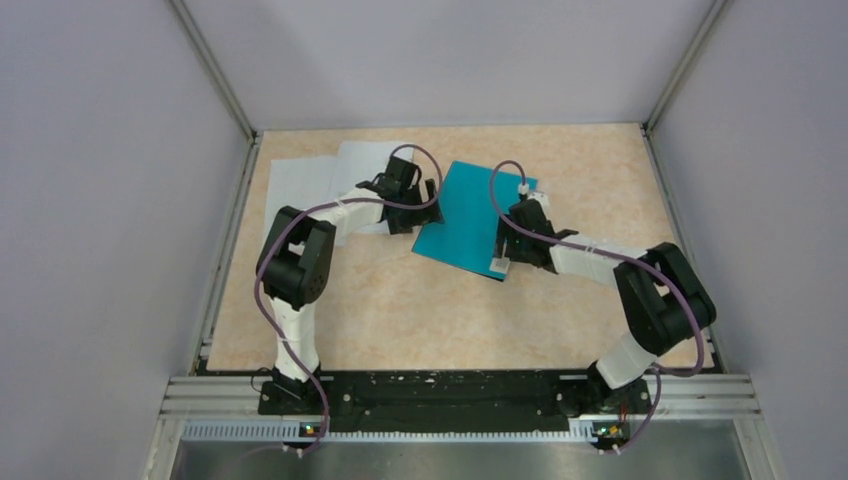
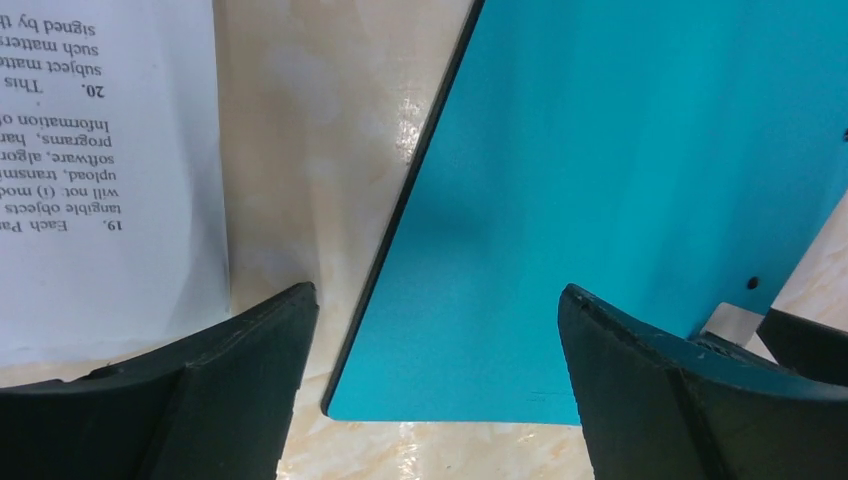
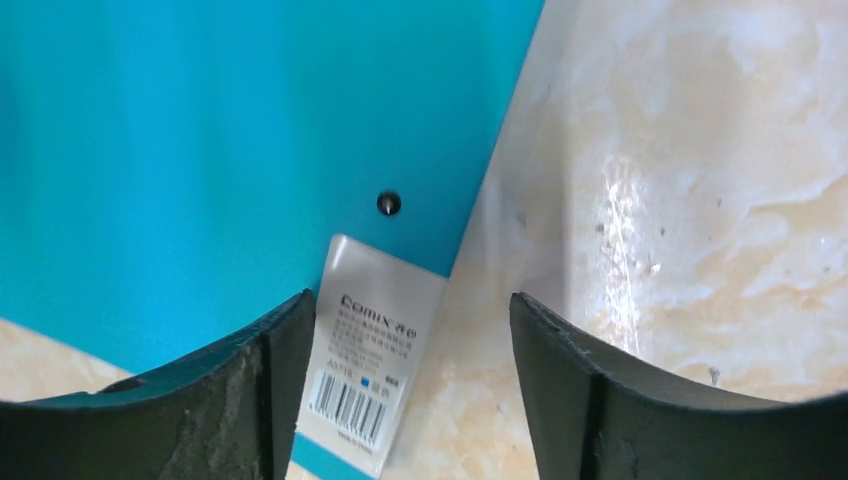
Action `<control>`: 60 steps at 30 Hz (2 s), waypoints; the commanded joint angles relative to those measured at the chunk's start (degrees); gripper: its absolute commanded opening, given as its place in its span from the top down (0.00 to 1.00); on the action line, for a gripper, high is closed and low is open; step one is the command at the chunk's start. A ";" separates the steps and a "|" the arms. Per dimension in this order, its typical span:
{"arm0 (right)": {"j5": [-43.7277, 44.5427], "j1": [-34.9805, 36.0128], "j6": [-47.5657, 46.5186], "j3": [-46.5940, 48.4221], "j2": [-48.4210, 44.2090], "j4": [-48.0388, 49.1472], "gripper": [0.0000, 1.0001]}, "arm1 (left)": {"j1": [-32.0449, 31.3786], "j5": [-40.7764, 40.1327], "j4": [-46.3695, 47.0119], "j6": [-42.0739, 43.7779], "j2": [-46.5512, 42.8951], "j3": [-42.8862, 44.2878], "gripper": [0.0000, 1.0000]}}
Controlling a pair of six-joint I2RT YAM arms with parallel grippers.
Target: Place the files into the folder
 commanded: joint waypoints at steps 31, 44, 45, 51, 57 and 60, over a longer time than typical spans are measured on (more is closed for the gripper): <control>12.11 28.36 8.63 -8.95 -25.04 -20.04 0.22 | -11.06 -13.73 -9.59 -2.40 -29.69 -24.10 0.04; 41.53 54.78 2.07 5.02 -3.35 -37.11 0.40 | -2.66 -9.25 -4.16 -3.68 -34.56 -27.81 0.04; 42.61 55.13 1.20 5.82 -0.89 -37.44 0.41 | -1.90 -8.74 -3.82 -3.85 -34.92 -28.26 0.05; 46.88 55.80 -2.82 7.57 6.93 -37.19 0.42 | 1.49 -7.64 -3.06 -3.67 -37.21 -30.18 0.05; 48.80 55.87 -5.94 7.85 10.44 -35.37 0.43 | 2.74 -7.09 -2.51 -3.40 -37.72 -31.26 0.05; 49.47 55.83 -7.17 7.99 11.75 -34.27 0.45 | 2.87 -6.60 -2.14 -3.44 -37.46 -31.39 0.05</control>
